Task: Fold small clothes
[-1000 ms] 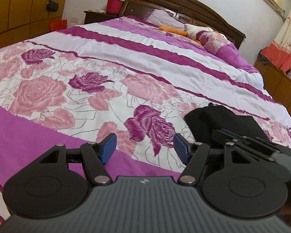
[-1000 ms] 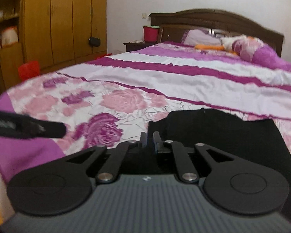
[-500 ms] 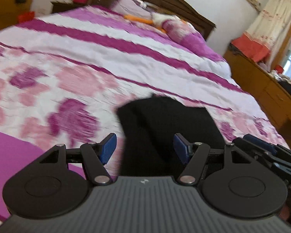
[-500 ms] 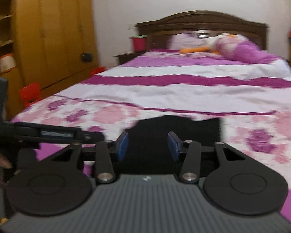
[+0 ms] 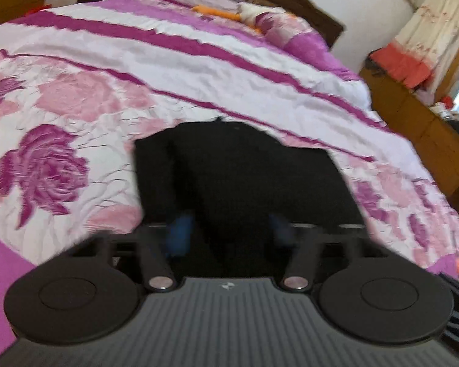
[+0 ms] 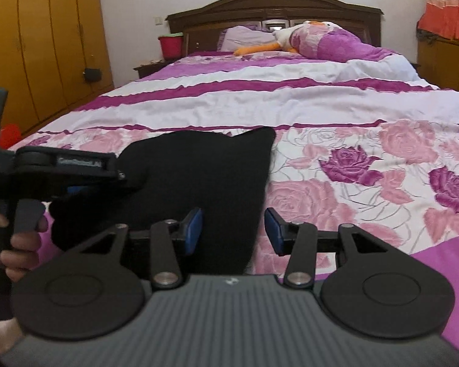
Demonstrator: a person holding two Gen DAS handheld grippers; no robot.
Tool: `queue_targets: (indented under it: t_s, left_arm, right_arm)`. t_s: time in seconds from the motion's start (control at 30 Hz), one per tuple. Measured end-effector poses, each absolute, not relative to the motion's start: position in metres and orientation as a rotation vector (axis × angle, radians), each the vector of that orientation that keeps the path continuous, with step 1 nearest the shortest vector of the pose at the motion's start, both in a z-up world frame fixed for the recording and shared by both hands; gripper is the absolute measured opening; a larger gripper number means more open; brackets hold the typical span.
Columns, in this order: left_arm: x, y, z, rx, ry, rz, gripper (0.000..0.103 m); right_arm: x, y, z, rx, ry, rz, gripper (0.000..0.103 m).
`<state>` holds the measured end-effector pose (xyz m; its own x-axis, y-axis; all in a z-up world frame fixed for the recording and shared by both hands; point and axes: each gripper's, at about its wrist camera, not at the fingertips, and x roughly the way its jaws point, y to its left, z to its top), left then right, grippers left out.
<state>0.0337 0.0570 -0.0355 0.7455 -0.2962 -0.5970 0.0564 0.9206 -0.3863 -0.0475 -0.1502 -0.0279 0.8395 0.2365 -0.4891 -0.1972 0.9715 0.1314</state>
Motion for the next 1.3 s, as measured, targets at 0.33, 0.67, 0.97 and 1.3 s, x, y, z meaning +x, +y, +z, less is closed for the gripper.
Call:
queue_targets:
  t_s: [0.33, 0.67, 0.97, 1.3]
  left_arm:
    - [0.018, 0.057, 0.005, -0.192, 0.570, -0.097, 0.018]
    - [0.031, 0.070, -0.034, -0.144, 0.653, -0.059, 0.030]
    - [0.026, 0.110, -0.046, -0.440, 0.781, -0.170, 0.056]
    - [0.032, 0.116, -0.060, -0.514, 0.816, -0.325, 0.055]
  right_arm:
    - [-0.053, -0.139, -0.023, 0.120, 0.484, 0.365, 0.050]
    - [-0.051, -0.126, -0.027, 0.063, 0.469, 0.427, 0.051]
    - [-0.028, -0.170, -0.030, 0.307, 0.488, 0.379, 0.070]
    - [0.015, -0.157, -0.077, 0.504, 0.623, 0.542, 0.076]
